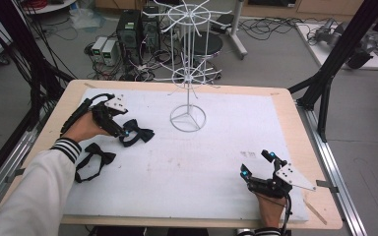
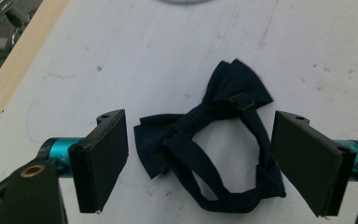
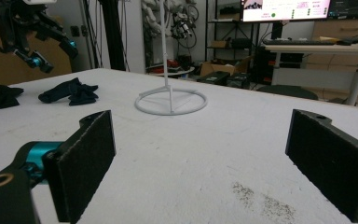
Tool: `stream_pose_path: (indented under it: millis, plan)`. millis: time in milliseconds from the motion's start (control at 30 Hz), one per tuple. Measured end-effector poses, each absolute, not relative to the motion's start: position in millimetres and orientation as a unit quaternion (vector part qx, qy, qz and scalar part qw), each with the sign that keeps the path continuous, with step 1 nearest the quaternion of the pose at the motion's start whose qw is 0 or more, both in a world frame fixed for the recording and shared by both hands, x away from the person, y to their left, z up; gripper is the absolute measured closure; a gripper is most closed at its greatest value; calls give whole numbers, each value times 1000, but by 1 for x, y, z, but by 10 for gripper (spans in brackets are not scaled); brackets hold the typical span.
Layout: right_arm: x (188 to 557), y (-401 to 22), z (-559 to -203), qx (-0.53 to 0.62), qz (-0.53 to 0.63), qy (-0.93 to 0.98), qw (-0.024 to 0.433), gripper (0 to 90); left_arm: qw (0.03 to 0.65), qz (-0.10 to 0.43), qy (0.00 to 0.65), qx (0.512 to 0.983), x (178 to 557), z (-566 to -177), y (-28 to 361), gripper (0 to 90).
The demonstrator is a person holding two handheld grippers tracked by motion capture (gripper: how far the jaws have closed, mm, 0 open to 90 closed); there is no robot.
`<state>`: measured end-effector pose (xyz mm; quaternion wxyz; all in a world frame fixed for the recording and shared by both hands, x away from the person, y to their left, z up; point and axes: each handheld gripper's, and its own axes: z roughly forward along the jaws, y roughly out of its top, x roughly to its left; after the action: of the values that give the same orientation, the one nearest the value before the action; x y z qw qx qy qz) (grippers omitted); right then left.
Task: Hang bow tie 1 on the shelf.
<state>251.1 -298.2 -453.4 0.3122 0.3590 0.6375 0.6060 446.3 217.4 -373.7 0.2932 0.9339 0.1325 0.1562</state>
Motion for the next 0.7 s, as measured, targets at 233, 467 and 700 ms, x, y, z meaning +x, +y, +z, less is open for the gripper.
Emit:
stream_pose_path:
  millis: [233, 467, 700]
  plan:
    - [251, -298, -453, 360, 606, 637, 312, 75, 266, 149, 109, 946, 457, -378, 201, 223]
    - [251, -299, -454, 357, 609, 636, 312, 75, 233, 145, 91, 957, 466, -382, 188, 249]
    - [251, -299, -454, 359, 609, 635, 311, 75, 210, 142, 77, 964, 470, -387, 184, 275]
